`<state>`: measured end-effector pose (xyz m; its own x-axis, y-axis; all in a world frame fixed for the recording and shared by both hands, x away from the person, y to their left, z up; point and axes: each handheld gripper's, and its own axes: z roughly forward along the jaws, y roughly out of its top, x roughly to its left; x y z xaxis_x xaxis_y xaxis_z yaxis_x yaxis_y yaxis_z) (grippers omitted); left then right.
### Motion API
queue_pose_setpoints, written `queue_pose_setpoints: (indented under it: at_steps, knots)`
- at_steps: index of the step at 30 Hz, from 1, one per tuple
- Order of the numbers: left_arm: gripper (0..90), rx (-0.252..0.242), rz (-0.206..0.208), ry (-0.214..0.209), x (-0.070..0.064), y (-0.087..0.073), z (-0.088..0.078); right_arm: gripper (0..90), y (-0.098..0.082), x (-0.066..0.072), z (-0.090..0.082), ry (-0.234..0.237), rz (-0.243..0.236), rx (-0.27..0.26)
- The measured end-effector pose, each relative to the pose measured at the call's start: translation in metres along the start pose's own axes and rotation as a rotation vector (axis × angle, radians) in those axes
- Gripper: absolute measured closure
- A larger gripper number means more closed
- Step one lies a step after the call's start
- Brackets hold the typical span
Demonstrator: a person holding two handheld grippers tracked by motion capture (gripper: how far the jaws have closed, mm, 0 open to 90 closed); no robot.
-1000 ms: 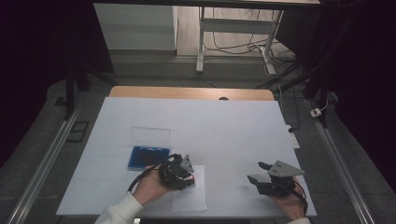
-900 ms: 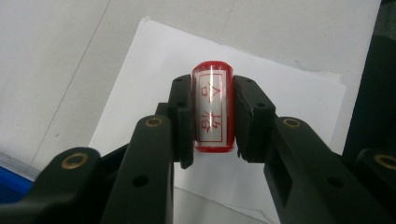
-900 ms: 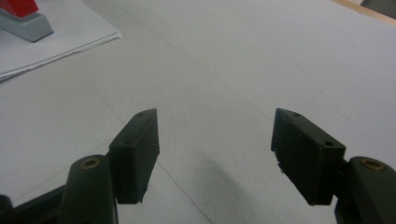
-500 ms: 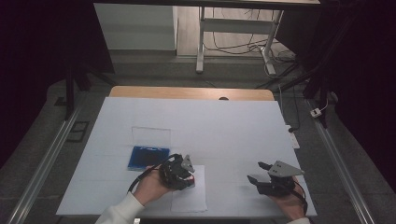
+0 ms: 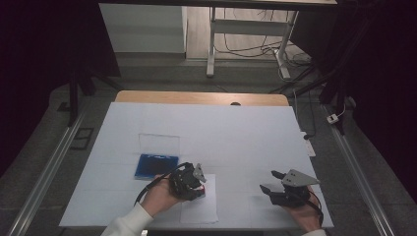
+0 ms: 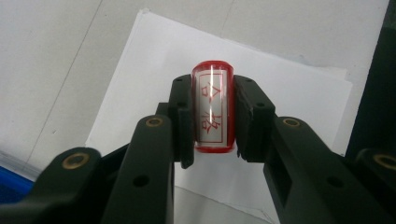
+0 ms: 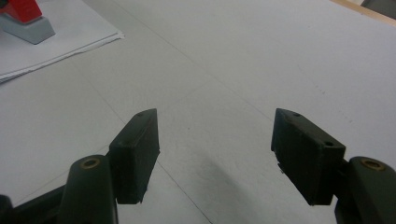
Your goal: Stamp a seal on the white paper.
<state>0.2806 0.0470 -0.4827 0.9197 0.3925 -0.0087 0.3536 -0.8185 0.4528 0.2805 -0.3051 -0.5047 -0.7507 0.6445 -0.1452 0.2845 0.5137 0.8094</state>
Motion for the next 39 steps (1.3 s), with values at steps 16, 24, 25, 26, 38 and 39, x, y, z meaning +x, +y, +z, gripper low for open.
queue_pose_setpoints:
  at_steps: [16,24,25,26,38,39]
  knots:
    - [70.9,0.05,0.005,0.009,-0.0018,0.0065,0.0031,31.7,-0.0001,0.0006,-0.0002,-0.006,-0.003,0.005]
    - [71.0,0.054,0.004,0.011,-0.0023,0.0071,0.0036,31.7,-0.001,-0.0003,0.0001,0.0,0.002,0.0]
    - [71.0,0.054,0.004,0.011,-0.0023,0.0071,0.0036,31.7,-0.001,-0.0001,0.0002,0.0,0.003,0.0]
    - [70.9,0.055,0.004,0.011,-0.0023,0.0071,0.0036,31.7,-0.0008,0.0,0.0001,-0.001,0.001,0.003]
    - [71.1,0.057,0.006,0.016,-0.003,0.0071,0.0039,31.7,-0.001,-0.0009,-0.0009,-0.006,0.003,0.0]
    - [71.1,0.057,0.006,0.016,-0.0031,0.0071,0.004,31.7,-0.001,-0.0007,-0.0008,-0.006,0.003,0.0]
